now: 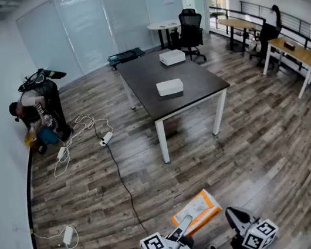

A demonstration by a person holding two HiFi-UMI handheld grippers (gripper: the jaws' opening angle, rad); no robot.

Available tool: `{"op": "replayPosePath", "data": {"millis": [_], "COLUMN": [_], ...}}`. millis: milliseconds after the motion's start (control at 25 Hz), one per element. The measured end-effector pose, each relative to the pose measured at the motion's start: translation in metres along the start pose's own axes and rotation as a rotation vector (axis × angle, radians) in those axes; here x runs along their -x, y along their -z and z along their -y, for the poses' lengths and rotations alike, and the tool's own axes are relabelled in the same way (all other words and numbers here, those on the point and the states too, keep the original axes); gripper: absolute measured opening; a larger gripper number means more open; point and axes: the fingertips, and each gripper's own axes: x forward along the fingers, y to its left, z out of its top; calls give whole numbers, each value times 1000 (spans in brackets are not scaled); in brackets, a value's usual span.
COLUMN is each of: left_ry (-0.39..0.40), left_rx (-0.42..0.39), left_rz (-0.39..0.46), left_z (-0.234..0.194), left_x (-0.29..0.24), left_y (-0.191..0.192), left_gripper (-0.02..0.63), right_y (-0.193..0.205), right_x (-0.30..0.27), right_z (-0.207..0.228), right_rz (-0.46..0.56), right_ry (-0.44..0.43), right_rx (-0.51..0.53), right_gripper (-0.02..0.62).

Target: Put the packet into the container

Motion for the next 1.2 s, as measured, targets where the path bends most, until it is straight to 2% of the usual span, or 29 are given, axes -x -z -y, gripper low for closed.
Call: {"op": "replayPosePath", "data": {"millis": [560,880,1000,1120,1200], "left_ry": [-41,-128,-173,-178,-218], "left_rx": [-51,-148,-218,-244,-292], "left_rz": [-1,33,0,-39,-59], "left_z": [1,3,6,6,-3], "left_x": [-30,-42,-47,-61,-69], "left_y": [22,19,7,-4,-20], "left_gripper": [279,279,279,279,279], "right_y": [-11,-26,-34,-43,-53], "right_x": [16,23,12,-4,-17], "right_z": [37,59,61,70,78], "right_rz": [14,37,44,51,65], "right_ry": [-10,-21,-35,-37,-34], "right_rx": [-34,-24,-20,-38,-46], "right_gripper": [9,11,11,11,12]}}
